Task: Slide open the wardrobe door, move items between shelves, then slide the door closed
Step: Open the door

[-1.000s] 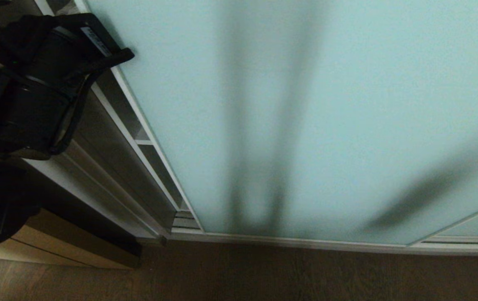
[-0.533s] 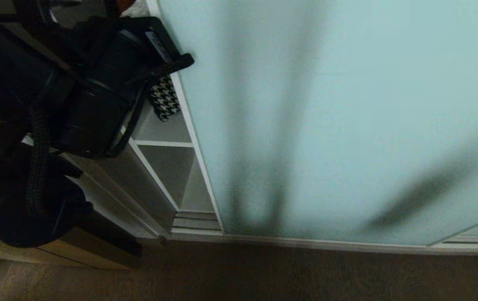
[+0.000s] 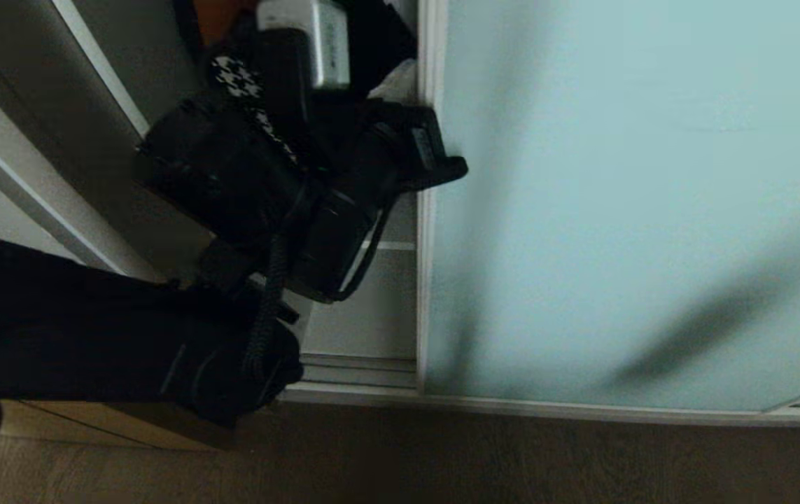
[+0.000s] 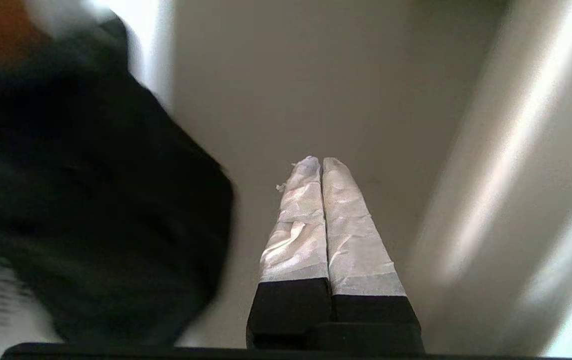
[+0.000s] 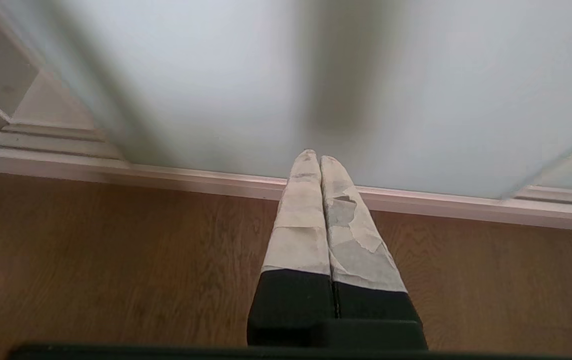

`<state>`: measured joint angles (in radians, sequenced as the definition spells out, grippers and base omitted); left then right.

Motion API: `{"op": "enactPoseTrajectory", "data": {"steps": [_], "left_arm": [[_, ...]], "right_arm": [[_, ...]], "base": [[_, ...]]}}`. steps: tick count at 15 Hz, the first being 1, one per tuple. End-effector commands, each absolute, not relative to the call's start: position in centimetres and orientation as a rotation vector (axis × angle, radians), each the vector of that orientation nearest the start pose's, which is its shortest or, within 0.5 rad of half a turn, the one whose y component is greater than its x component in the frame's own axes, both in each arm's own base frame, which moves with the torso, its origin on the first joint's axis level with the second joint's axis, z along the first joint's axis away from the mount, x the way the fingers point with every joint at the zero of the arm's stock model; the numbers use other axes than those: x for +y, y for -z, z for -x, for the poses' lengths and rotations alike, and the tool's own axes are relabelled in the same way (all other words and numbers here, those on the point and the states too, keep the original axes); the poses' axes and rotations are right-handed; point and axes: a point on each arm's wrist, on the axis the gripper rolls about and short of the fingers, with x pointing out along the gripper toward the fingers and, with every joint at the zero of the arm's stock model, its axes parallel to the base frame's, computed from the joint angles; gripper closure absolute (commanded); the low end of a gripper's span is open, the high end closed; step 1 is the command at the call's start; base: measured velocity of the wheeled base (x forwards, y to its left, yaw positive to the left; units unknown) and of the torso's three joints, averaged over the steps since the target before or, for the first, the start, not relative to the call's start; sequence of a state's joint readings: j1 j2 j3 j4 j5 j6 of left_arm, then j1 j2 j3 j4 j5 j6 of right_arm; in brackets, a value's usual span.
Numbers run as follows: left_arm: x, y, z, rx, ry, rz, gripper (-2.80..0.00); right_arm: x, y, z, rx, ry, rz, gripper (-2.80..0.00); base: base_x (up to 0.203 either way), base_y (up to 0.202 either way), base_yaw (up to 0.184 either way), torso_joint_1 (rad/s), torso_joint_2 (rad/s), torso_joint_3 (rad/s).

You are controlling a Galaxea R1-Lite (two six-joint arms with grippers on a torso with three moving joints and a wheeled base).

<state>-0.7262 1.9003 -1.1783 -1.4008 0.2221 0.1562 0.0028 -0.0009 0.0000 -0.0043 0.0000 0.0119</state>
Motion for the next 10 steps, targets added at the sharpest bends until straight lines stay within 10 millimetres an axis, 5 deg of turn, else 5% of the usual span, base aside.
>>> {"op": "enactPoseTrajectory", "data": {"steps": [1,6,10], "left_arm": [[-26.8,-27.1,-27.7,-0.637,0.485,0.178,0.0],[-25.6,-29.6,-26.6,-0.693,0.445,0.225,0.0],[-18.7,-33.0,-25.3,-0.71,0.274,0.205,0.0]], "right_arm": [[0.0,-7.6,2.3,-0.006,-0.003,-0.012,0.0],[0.0,-7.6,2.3,-0.006,-0.003,-0.012,0.0],[0.0,-7.6,2.3,-0.006,-0.003,-0.012,0.0]], "base": [[0.0,0.0,0.0,0.0,0.0,0.0],[0.0,0.0,0.0,0.0,0.0,0.0],[0.0,0.0,0.0,0.0,0.0,0.0]]}}
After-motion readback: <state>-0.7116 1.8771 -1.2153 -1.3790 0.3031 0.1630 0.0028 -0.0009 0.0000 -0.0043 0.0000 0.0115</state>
